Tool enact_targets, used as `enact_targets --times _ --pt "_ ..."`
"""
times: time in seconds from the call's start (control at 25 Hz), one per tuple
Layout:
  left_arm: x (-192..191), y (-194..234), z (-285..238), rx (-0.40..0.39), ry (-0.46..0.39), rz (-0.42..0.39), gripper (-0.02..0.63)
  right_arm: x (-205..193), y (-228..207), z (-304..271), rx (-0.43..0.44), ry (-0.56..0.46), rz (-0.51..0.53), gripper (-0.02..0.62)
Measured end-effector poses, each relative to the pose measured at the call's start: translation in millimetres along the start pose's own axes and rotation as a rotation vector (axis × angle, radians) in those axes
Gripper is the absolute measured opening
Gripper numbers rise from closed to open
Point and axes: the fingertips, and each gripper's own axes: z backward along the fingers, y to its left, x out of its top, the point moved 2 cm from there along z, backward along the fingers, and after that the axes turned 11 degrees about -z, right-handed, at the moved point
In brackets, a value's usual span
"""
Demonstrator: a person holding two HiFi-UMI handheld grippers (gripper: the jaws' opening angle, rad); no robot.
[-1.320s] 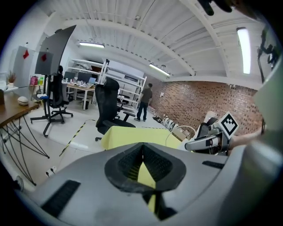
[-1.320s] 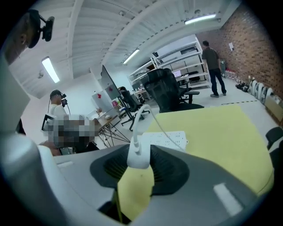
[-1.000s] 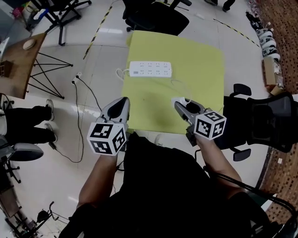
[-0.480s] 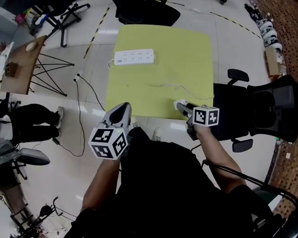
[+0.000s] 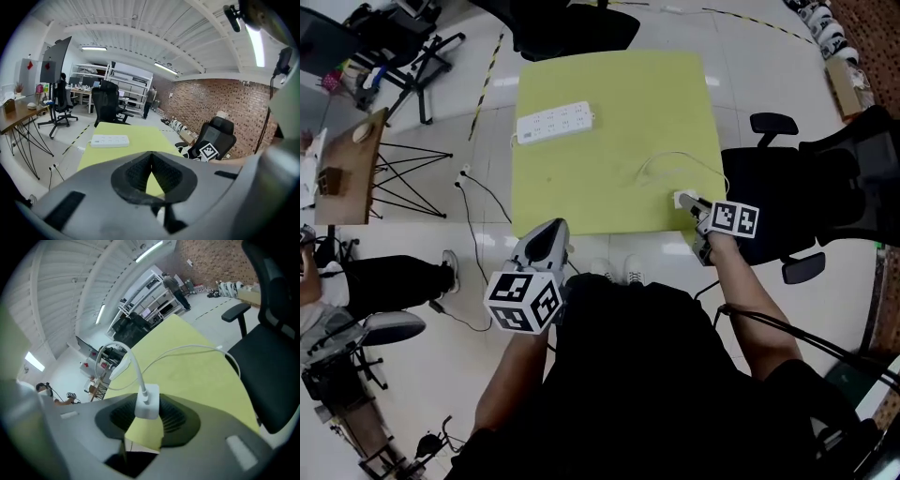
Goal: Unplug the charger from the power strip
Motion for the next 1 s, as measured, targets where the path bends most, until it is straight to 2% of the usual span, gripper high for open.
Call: enact_targets --times 0.16,0.44,0.76,1.0 --pt "2 -9 -3 -0.033 0.007 -0.02 0.006 -3 -7 1 0.003 0.006 -0.052 0.141" --pt "8 -9 -10 -0.079 -0.001 -0.036 0.006 3 -10 12 -0.054 -0.026 -0.037 0.179" --pt "16 8 -15 -0.137 -0.023 -0.024 0.006 1 -15 32 -0.221 -0.031 0.068 0.224" --pt "16 15 -17 -0.181 -0.038 -0.02 0.006 -4 2 61 -0.243 -0.092 0.067 0.218"
